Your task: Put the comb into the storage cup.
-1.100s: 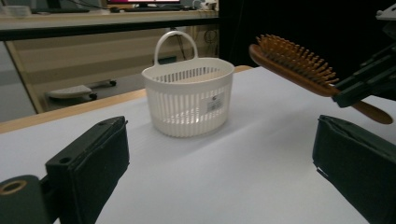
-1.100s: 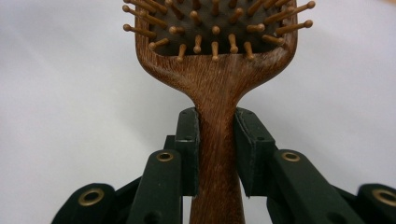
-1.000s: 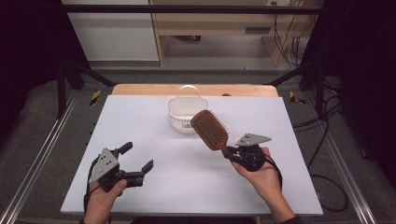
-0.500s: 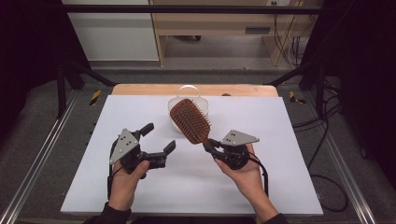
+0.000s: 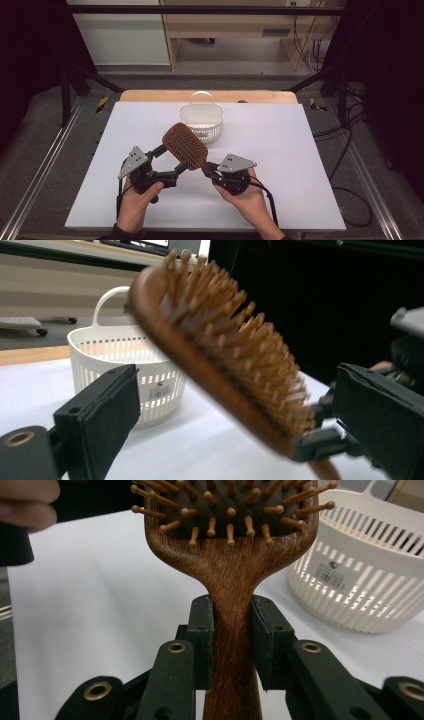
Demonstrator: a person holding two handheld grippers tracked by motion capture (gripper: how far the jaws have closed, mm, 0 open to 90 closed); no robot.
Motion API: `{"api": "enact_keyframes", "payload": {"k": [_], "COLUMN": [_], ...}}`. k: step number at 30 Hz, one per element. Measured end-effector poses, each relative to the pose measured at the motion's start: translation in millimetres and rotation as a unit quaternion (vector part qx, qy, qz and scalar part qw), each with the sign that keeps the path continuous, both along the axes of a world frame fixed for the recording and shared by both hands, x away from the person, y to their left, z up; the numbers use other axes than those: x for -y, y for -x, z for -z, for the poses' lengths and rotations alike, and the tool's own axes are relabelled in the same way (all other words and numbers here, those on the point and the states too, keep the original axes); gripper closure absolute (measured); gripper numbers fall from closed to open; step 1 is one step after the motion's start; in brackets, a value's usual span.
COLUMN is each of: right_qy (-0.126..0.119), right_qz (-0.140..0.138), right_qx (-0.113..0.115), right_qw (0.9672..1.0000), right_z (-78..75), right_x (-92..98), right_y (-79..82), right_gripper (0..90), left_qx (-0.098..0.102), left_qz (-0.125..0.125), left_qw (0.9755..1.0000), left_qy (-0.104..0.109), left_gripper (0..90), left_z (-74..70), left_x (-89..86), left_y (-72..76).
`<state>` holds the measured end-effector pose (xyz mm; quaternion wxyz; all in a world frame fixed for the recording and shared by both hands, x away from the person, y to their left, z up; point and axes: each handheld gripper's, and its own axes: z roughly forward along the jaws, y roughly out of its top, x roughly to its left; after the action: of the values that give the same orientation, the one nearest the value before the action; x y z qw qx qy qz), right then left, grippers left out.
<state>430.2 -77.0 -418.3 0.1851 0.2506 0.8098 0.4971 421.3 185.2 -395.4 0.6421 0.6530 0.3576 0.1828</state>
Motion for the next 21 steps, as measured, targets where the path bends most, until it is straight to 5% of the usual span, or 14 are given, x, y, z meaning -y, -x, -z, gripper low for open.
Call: {"api": "enact_keyframes", "payload": {"k": [16,21], "right_qy": [0.021,0.021], "right_qz": [-0.017,-0.017], "right_qx": [0.024,0.024], "right_qw": [0.9993,0.9993], "right_z": [6.7,7.8], "right_x": [-18.0,-18.7], "right_y": [13.6,15.1], "right_gripper": [72.7,72.7], "left_qx": [-0.046,-0.050], "left_qz": [-0.008,-0.006], "left_qw": [0.9965,0.9961], "left_qy": [0.069,0.072], "left_gripper": [14.7,19.4], "left_z": [1.4,2.6], "left_x": [-12.3,-13.7], "left_y": [-0.6,-1.1]}}
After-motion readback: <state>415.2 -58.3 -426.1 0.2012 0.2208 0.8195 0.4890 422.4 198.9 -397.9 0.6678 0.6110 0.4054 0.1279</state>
